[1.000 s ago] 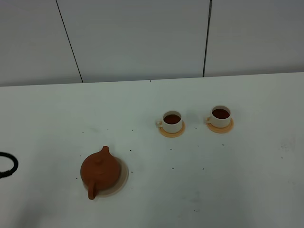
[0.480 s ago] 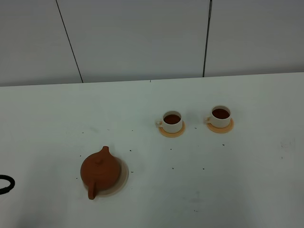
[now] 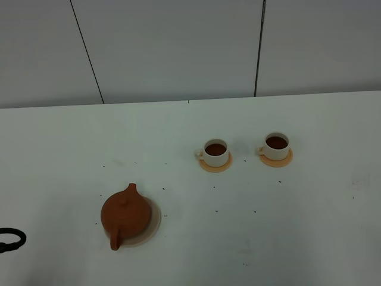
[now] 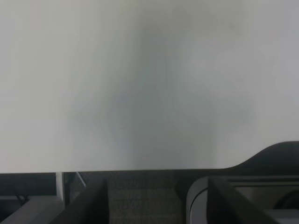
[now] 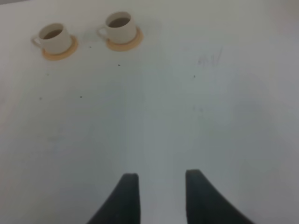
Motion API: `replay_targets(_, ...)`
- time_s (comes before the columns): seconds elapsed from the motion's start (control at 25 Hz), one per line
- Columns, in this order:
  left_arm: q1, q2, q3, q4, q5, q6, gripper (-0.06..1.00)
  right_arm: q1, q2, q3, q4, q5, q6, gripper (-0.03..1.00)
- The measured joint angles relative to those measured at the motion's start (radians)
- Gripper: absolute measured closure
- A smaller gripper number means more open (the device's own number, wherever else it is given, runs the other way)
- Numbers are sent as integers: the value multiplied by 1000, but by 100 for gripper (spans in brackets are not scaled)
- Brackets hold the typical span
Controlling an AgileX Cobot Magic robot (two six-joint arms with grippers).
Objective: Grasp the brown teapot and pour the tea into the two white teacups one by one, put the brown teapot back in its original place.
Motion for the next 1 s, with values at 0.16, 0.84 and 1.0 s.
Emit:
replay_targets(0.16,20,-2,0,1,0,3,41,0,0,0,0,0,-1,73)
replay_targets(0.84,338,-348,0,-108,-5,156,41,0,0,0,0,0,-1,73)
replay_targets(1.0,318,-411,0,-109,-4,156,41,0,0,0,0,0,-1,73)
